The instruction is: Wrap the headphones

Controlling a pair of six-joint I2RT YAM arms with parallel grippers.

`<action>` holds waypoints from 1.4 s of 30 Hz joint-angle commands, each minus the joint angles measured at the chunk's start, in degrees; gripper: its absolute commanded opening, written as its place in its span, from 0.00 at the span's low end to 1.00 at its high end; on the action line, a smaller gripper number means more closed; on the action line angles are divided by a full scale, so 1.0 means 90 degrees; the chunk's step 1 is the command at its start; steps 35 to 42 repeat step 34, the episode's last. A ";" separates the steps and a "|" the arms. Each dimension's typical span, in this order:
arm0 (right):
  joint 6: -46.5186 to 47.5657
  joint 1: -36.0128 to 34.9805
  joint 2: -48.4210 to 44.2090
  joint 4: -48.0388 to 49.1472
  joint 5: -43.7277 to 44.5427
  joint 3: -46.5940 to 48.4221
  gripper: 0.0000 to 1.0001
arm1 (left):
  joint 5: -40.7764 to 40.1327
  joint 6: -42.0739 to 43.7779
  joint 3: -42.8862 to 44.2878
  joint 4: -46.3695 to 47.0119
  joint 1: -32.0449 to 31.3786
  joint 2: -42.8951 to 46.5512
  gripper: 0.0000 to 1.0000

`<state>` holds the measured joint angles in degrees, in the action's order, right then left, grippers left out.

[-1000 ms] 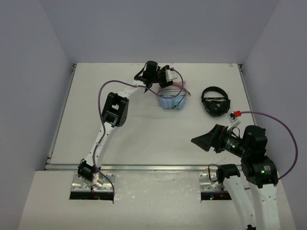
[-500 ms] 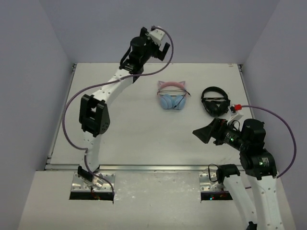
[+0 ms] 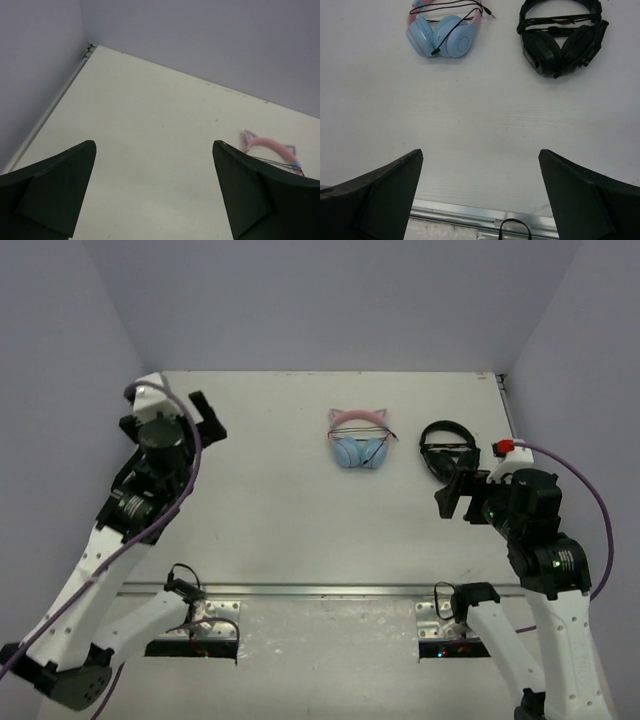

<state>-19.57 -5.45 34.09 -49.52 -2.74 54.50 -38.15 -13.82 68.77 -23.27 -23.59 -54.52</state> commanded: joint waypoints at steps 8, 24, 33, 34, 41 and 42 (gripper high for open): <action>0.0622 -0.0243 -0.0924 0.0043 0.0655 -0.0557 0.99 | -0.0171 -0.0157 -0.2328 -0.1411 0.0014 0.4160 1.00; 0.0905 -0.0761 -0.1483 -0.0807 0.1418 0.0137 0.99 | 0.0752 -0.0388 -0.2778 -0.1185 0.0014 0.4974 1.00; 0.0895 -0.0790 -0.1512 -0.0602 0.1516 -0.0147 0.99 | 0.0733 -0.0398 -0.2837 -0.1165 0.0024 0.5013 1.00; 0.0895 -0.0791 -0.1493 -0.0602 0.1487 -0.0128 0.99 | 0.0733 -0.0407 -0.2837 -0.1165 0.0014 0.5013 1.00; 0.0895 -0.0791 -0.1493 -0.0602 0.1487 -0.0128 0.99 | 0.0733 -0.0407 -0.2837 -0.1165 0.0014 0.5013 1.00; 0.0895 -0.0791 -0.1493 -0.0602 0.1487 -0.0128 0.99 | 0.0733 -0.0407 -0.2837 -0.1165 0.0014 0.5013 1.00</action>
